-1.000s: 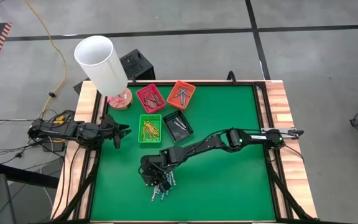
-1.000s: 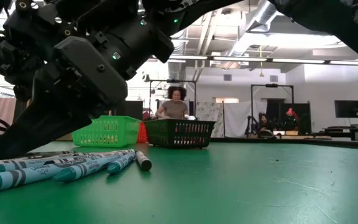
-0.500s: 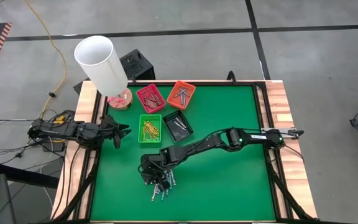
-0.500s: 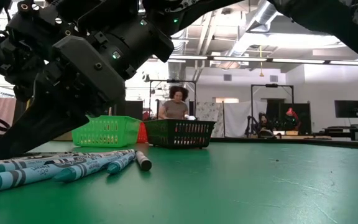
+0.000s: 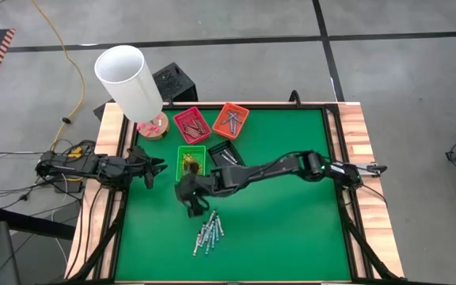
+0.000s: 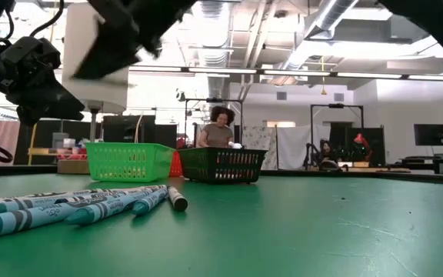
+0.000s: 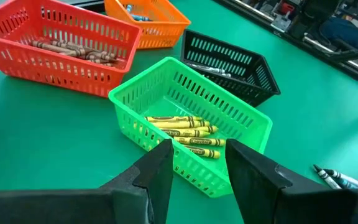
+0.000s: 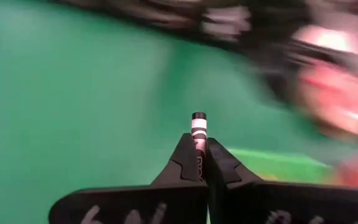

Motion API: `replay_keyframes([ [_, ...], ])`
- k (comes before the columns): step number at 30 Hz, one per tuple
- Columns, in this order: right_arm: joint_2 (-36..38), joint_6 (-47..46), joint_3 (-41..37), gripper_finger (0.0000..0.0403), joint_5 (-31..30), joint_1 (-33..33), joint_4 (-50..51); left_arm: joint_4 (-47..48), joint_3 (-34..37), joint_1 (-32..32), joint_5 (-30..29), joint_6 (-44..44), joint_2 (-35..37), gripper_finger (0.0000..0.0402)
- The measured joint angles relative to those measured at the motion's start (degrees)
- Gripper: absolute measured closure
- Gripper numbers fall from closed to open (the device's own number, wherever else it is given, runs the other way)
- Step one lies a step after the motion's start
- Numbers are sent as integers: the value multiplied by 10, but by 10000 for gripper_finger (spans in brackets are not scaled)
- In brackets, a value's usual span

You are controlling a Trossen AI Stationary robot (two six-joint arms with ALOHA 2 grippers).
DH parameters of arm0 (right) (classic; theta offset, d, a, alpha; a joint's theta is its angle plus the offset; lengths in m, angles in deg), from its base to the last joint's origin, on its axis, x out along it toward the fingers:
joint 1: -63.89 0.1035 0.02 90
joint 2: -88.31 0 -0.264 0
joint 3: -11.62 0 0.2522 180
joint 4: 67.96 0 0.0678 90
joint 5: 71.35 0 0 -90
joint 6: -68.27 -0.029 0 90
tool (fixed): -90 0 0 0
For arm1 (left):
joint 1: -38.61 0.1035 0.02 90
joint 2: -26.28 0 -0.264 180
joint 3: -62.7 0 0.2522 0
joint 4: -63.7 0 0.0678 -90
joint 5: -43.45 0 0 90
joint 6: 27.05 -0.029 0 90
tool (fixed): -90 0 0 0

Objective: Sort crayons
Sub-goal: Put the black crayon into the black bin

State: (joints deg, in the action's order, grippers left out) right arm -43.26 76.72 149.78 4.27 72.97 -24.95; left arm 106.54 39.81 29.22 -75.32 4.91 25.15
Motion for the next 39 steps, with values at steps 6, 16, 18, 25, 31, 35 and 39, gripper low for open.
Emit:
replay_keyframes([
  [6, 44, -61, 1, 400, -207, -15, 130, 0, 0, 0, 0, 0, 0, 265],
  [16, 58, -146, -3, 400, -246, -40, 350, 0, 0, 0, 0, 0, 0, 265],
  [18, 59, -140, -20, 400, -248, -50, 324, 0, 0, 0, 0, 0, 0, 265],
  [25, 77, -125, -79, 401, -243, -84, 251, 0, 0, 0, 0, 0, 0, 265],
  [31, 80, -125, -133, 401, -212, -100, 179, 0, 0, 0, 0, 0, 0, 265],
  [35, 86, -130, -157, 401, -196, -108, 144, 0, 0, 0, 0, 0, 0, 265],
  [39, 87, -132, -172, 401, -197, -111, 138, 0, 0, 0, 0, 0, 0, 265],
])
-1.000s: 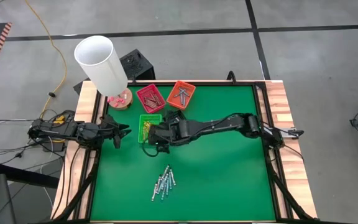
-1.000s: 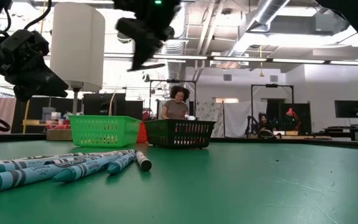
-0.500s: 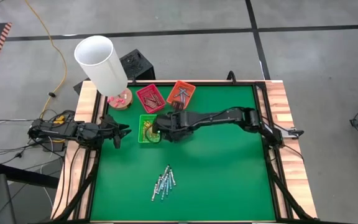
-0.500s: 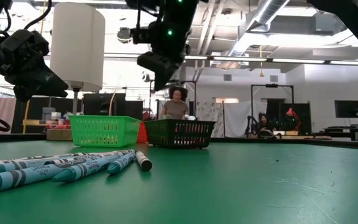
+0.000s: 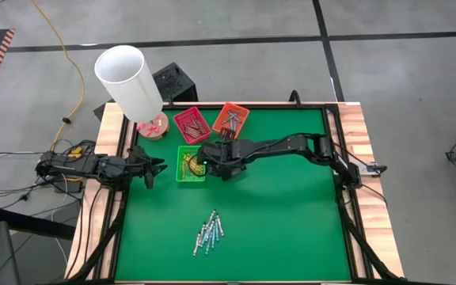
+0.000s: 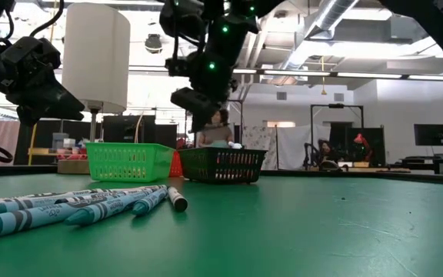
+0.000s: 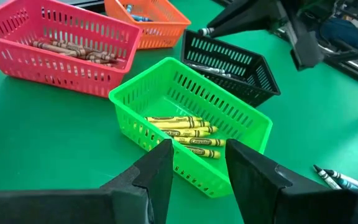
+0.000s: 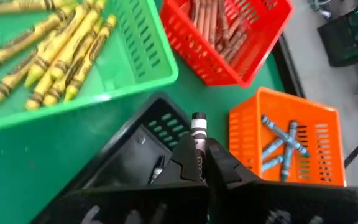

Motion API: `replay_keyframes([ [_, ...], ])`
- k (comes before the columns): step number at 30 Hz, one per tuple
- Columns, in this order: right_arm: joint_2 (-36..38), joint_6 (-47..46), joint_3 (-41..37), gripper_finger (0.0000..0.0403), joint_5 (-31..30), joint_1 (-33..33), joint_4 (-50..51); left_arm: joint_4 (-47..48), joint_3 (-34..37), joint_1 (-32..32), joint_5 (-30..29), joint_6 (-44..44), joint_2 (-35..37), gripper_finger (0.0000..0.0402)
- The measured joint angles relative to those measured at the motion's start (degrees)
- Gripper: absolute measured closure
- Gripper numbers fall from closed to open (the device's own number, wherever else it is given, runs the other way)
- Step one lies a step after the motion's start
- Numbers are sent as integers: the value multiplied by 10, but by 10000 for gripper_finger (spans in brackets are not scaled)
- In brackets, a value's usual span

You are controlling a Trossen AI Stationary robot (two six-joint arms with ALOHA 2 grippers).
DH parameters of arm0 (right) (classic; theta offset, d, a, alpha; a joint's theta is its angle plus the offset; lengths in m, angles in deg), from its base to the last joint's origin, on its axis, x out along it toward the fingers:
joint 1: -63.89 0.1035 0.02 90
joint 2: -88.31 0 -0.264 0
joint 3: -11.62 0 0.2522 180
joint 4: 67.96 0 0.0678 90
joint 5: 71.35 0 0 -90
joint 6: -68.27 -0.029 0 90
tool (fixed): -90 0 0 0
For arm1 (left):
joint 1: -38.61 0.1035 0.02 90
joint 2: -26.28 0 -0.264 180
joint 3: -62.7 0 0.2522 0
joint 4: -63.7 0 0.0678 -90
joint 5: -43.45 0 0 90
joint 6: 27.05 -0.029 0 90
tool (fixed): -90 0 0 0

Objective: Sort crayons
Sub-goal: Put the black crayon into the black bin

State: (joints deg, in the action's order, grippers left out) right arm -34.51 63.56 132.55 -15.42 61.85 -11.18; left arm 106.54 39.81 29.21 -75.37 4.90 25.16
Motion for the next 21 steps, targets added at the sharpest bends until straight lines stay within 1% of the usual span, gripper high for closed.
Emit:
replay_keyframes([
  [4, 0, -7, -8, 402, 20, -11, -3, 0, 0, 0, 0, 0, 0, 265],
  [8, 0, -14, -28, 402, 25, -20, 0, 0, 0, 0, 0, 0, 0, 265],
  [12, 16, -31, -54, 402, 28, -22, -6, 0, 0, 0, 0, 0, 0, 265],
  [14, 31, -33, -80, 402, 28, -19, -20, 0, 0, 0, -1, 0, 0, 265],
  [18, 82, -34, -150, 402, 45, -17, -113, 0, 0, 0, 0, 0, 0, 265],
  [21, 143, -33, -232, 402, 59, -18, -219, 0, 0, 0, 0, 0, 0, 265],
])
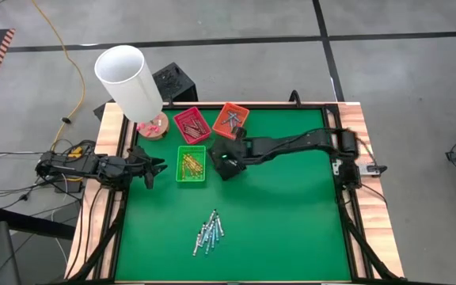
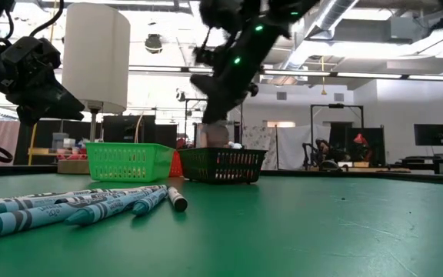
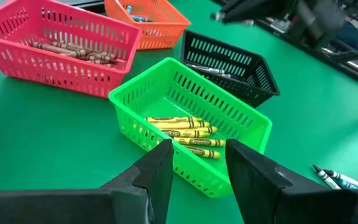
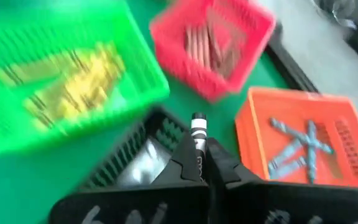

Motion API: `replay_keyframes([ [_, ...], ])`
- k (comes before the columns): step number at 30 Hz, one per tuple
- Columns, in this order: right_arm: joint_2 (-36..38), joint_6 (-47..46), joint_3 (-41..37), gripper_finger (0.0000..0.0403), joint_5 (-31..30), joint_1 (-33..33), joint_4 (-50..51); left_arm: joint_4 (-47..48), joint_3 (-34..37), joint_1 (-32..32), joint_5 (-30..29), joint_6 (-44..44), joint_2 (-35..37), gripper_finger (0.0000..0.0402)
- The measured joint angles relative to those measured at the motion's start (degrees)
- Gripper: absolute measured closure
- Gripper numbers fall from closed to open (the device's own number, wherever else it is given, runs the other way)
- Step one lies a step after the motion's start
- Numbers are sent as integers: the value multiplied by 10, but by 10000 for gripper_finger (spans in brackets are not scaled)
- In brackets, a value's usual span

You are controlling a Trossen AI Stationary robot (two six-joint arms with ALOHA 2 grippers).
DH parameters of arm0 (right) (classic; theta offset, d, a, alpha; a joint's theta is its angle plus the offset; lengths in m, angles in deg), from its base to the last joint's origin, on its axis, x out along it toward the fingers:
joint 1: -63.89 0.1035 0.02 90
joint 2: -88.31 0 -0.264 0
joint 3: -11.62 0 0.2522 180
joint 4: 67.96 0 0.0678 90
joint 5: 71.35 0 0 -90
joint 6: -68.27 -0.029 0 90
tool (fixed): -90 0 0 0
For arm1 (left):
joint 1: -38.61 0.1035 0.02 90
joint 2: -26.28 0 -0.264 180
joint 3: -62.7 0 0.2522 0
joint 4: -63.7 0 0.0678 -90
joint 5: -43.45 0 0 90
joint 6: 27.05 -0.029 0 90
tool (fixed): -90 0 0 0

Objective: Sort crayons
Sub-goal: Put the black crayon into the black bin

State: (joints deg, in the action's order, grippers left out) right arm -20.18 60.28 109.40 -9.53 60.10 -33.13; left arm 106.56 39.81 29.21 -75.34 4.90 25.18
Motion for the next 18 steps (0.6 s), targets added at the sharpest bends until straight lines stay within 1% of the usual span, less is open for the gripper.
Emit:
replay_keyframes([
  [2, 39, 1, -60, 402, 22, -2, -95, 0, 0, 0, 0, 0, 0, 265],
  [4, 67, -17, -117, 402, 32, -5, -196, 0, 0, 0, 0, 0, 0, 265],
  [6, 82, -32, -160, 402, 32, -4, -282, 0, 0, 0, 0, 0, 0, 265],
  [8, 84, -46, -191, 402, 30, 0, -337, 0, 0, 0, 0, 0, 0, 265],
  [13, 52, -70, -202, 402, 22, 5, -350, 0, 0, 0, 0, 0, 0, 265],
  [18, 32, -86, -202, 402, -13, 14, -342, 0, 0, 0, 0, 0, 0, 265],
])
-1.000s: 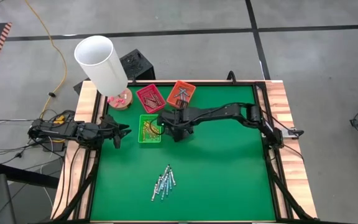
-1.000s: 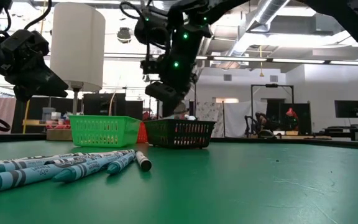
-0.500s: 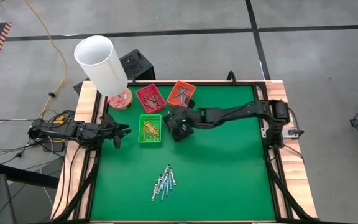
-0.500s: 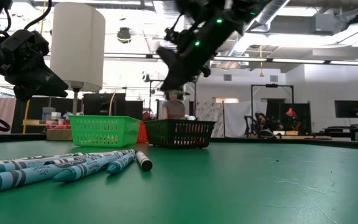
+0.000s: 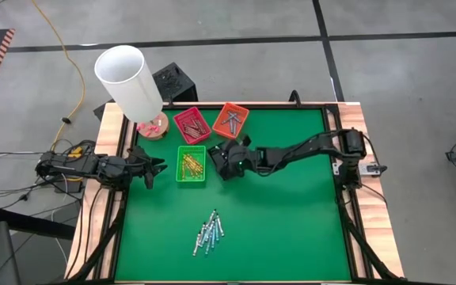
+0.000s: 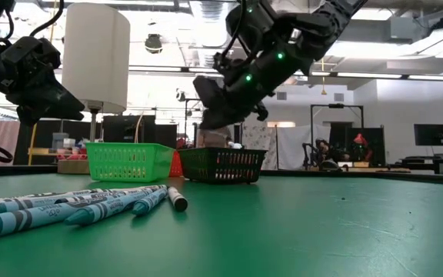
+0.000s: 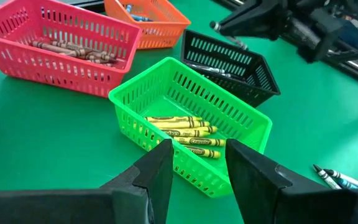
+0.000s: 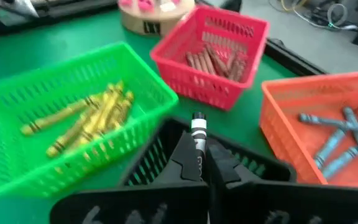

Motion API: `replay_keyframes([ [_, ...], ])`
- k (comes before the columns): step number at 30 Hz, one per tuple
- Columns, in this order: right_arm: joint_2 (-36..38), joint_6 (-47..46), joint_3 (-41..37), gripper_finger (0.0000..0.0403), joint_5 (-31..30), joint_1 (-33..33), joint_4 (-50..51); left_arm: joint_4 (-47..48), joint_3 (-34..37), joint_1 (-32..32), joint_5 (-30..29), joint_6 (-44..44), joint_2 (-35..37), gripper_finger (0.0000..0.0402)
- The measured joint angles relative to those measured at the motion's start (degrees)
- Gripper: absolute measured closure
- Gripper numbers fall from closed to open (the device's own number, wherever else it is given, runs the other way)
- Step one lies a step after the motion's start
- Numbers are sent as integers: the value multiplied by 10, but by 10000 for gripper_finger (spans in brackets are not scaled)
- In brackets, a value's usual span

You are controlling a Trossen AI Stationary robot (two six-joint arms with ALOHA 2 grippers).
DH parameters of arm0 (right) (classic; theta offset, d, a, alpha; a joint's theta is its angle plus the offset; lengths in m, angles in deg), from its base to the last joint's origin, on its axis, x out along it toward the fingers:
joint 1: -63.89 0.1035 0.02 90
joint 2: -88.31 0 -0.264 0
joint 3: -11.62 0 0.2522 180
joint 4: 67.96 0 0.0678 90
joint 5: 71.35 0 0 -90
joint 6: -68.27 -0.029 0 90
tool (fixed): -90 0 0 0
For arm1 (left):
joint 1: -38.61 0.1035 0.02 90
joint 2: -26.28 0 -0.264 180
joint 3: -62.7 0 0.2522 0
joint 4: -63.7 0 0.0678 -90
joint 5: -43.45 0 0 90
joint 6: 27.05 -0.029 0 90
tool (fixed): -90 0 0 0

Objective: Sort crayons
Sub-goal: Put the black crayon into the black bin

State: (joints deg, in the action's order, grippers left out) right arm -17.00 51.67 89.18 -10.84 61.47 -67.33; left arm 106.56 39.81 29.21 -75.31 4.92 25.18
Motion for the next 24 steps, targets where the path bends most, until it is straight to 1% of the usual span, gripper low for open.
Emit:
replay_keyframes([
  [4, -10, -16, 0, 402, -26, 9, 12, 0, 0, 0, 0, 0, 0, 265],
  [8, -29, -34, -1, 402, -12, 8, 9, 0, 0, 0, 0, 0, 0, 265],
  [13, -57, -46, -3, 402, -11, 8, 5, 0, 0, 0, 0, 0, 0, 265],
  [21, -57, -61, -2, 402, -3, 4, 19, 0, 0, 0, 0, 0, 0, 265],
  [24, -56, -65, -2, 394, -2, 0, 20, 0, 0, 0, 0, 0, 0, 265],
])
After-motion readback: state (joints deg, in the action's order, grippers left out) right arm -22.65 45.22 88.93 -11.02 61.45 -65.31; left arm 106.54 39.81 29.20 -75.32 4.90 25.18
